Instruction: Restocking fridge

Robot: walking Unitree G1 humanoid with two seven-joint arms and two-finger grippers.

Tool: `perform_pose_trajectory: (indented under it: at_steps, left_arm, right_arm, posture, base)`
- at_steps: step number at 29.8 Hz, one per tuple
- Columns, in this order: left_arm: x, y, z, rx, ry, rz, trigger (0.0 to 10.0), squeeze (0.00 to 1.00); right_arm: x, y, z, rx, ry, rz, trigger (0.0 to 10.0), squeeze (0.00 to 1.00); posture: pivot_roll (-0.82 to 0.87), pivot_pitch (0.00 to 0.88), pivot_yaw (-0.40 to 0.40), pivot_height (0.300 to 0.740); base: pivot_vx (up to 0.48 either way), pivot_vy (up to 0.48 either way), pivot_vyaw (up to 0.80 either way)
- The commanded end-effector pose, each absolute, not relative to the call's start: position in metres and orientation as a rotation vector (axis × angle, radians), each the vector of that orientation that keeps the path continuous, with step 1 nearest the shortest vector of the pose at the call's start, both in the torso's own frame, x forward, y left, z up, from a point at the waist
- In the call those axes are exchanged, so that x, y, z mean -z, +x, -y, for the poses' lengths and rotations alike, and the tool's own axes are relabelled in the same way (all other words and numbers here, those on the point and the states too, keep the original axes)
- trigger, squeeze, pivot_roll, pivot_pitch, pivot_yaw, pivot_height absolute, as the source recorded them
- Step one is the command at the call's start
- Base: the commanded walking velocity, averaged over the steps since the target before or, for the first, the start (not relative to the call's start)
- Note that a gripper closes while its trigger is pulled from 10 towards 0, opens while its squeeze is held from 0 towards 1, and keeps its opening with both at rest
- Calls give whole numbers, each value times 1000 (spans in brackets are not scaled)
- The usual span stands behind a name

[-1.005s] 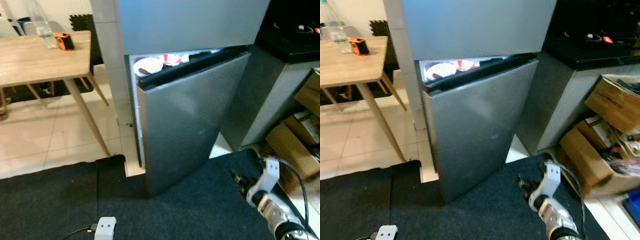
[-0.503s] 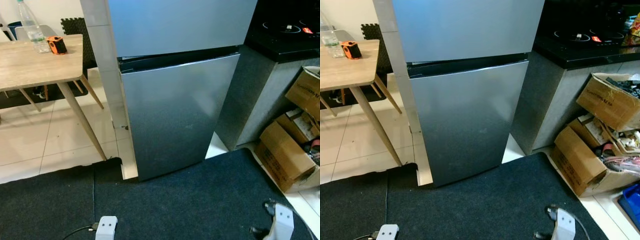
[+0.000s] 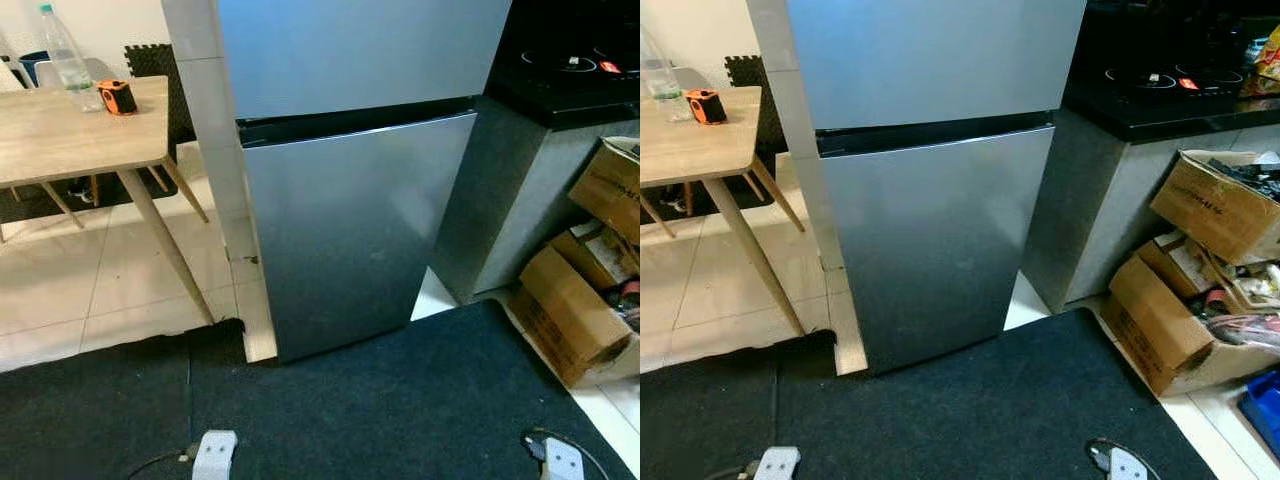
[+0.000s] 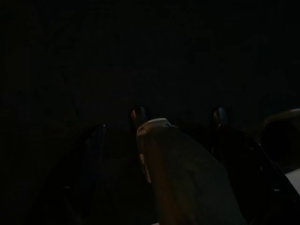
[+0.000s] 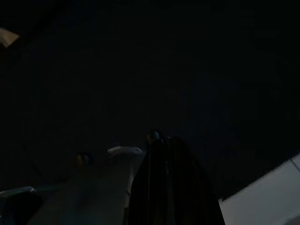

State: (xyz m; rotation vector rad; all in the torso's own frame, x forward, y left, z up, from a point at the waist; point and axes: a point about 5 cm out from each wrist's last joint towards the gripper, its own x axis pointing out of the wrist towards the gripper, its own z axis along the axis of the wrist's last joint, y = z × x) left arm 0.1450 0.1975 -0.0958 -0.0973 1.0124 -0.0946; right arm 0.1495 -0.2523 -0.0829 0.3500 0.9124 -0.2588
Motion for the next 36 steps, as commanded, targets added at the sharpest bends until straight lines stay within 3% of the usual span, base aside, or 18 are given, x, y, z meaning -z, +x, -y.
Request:
perform_pose_trajectory:
  at_steps: [1, 31, 36]
  left_arm:
    - [99, 138, -198, 91, -97, -1040, 10000, 0]
    - [100, 137, -195, 92, -98, -1048, 10000, 0]
    - [100, 136, -195, 104, -94, -1053, 10000, 0]
  right_arm:
    - [82, 152, 252, 250, 349, -908, 10000, 0]
    - [84, 149, 251, 226, 300, -937, 10000, 0]
    - [84, 148, 254, 259, 257, -953, 10000, 0]
  posture:
    - [-66, 4, -21, 740]
    - [-70, 9, -25, 740]
    - [-70, 3, -26, 740]
  base:
    - [0, 0, 700]
    - [0, 0, 701]
    - [0, 0, 0]
